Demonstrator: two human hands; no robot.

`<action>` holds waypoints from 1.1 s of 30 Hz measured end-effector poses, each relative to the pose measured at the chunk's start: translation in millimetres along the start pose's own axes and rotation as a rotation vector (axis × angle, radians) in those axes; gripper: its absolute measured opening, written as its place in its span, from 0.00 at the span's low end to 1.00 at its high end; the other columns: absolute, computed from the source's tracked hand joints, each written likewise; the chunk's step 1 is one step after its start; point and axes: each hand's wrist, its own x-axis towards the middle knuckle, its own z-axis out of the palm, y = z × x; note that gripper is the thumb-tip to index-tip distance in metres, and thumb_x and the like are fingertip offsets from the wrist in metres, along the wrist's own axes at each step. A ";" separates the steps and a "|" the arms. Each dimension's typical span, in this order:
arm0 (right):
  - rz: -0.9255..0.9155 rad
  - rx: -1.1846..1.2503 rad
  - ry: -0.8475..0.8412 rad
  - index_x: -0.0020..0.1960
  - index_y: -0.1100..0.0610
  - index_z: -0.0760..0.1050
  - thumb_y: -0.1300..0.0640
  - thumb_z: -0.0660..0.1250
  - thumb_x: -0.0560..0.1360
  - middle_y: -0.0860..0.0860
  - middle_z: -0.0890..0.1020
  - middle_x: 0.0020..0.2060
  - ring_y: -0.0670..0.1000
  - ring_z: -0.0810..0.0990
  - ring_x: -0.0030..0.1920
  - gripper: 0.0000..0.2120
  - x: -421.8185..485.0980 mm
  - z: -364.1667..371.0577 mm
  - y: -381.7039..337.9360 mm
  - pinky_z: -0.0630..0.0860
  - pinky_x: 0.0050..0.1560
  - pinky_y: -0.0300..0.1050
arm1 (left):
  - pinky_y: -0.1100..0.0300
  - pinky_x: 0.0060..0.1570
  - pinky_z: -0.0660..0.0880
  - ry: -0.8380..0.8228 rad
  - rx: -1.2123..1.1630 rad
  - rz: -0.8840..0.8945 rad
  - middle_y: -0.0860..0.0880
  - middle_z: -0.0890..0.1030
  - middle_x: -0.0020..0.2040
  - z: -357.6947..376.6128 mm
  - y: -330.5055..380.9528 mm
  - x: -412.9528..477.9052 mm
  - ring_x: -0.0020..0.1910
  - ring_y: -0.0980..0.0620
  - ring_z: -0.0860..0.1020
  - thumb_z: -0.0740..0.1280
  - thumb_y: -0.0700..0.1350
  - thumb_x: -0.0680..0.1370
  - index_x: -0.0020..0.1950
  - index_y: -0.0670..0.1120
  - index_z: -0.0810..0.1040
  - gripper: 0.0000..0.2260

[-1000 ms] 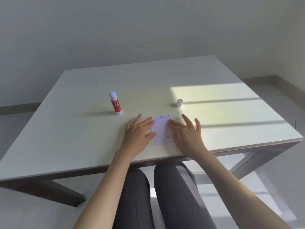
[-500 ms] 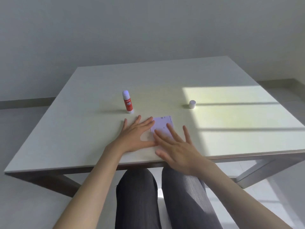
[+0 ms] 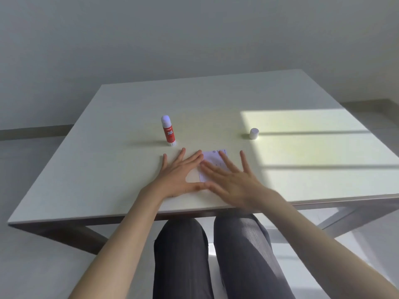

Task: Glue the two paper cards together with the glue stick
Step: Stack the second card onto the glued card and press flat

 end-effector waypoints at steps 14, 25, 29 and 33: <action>0.097 -0.059 0.049 0.76 0.40 0.40 0.32 0.32 0.72 0.36 0.44 0.76 0.51 0.33 0.76 0.34 7.0 -1.4 19.8 0.26 0.69 0.63 | 0.39 0.71 0.32 -0.016 -0.014 -0.010 0.65 0.43 0.77 1.7 -2.2 1.3 0.76 0.54 0.35 0.60 0.67 0.72 0.77 0.58 0.44 0.39; 0.057 -0.067 0.049 0.76 0.41 0.40 0.29 0.31 0.69 0.36 0.45 0.76 0.51 0.31 0.76 0.38 -17.8 1.9 12.7 0.23 0.69 0.61 | 0.39 0.71 0.32 -0.040 0.004 -0.009 0.63 0.42 0.77 -1.3 -0.3 1.0 0.76 0.52 0.34 0.60 0.66 0.73 0.77 0.58 0.44 0.39; 0.165 -0.127 -0.011 0.77 0.43 0.39 0.34 0.38 0.76 0.38 0.44 0.77 0.54 0.33 0.76 0.32 -9.5 -15.1 36.0 0.29 0.71 0.65 | 0.38 0.71 0.32 -0.057 0.016 -0.015 0.63 0.41 0.77 -2.3 0.3 1.3 0.76 0.52 0.34 0.60 0.65 0.73 0.77 0.57 0.43 0.39; -0.019 -0.108 0.044 0.77 0.43 0.41 0.30 0.33 0.71 0.38 0.46 0.77 0.51 0.31 0.76 0.37 -16.5 2.0 1.3 0.24 0.69 0.63 | 0.39 0.71 0.31 -0.054 0.006 -0.020 0.64 0.41 0.77 -1.0 0.9 0.9 0.76 0.52 0.34 0.61 0.66 0.73 0.77 0.58 0.43 0.40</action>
